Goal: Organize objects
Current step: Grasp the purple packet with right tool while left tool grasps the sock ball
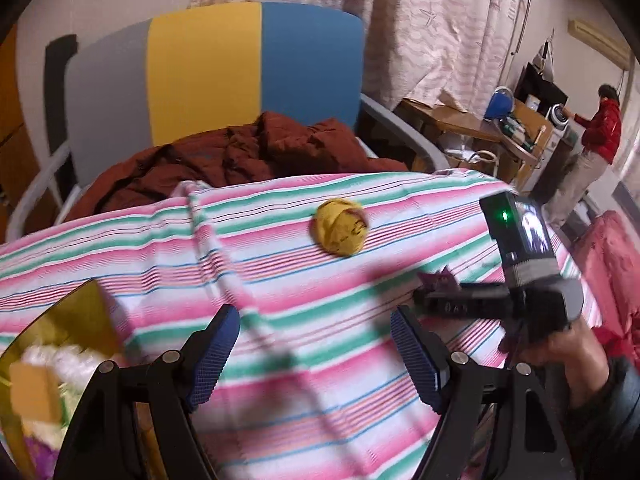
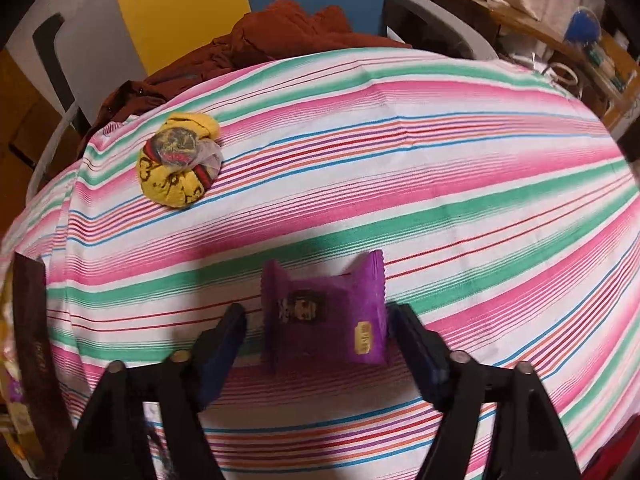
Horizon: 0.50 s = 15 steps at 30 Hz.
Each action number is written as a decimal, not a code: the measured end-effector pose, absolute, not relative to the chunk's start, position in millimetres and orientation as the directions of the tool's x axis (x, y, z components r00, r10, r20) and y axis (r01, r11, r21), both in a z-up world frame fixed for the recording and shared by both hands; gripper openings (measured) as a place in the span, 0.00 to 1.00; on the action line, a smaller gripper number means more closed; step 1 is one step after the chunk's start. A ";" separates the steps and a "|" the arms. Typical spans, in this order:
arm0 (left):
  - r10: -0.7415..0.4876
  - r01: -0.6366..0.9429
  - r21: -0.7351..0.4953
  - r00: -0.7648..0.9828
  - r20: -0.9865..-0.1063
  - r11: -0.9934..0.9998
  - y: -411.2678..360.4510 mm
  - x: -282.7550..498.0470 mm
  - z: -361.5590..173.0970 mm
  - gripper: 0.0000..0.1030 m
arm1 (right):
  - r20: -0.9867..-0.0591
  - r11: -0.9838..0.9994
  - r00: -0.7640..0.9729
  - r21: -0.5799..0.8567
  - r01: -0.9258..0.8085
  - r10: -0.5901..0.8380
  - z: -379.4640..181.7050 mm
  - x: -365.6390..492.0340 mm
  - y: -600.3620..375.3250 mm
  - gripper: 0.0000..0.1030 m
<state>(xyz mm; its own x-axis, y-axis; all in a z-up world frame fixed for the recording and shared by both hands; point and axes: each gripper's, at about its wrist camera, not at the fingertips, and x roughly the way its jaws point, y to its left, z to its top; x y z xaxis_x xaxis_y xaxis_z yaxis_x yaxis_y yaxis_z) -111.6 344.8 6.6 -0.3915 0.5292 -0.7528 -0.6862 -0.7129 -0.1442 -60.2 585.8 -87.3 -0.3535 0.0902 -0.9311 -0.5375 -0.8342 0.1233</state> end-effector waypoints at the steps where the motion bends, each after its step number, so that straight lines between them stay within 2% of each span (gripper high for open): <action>1: 0.534 -0.687 -0.166 -0.366 -0.762 -0.708 351.4 -117.8 3.5 0.77 | -0.930 -0.832 -0.356 0.127 -0.539 0.089 -86.4 -59.5 586.1 0.77; 7: 0.546 -0.692 -0.199 -0.326 -0.772 -0.694 391.5 -147.6 -14.1 0.79 | -0.931 -0.831 -0.349 0.105 -0.547 0.112 -81.6 -53.4 587.0 0.77; 15: 0.546 -0.716 -0.183 -0.314 -0.777 -0.673 450.2 -176.5 -35.7 0.81 | -0.935 -0.836 -0.331 0.080 -0.543 0.126 -80.6 -52.6 586.9 0.77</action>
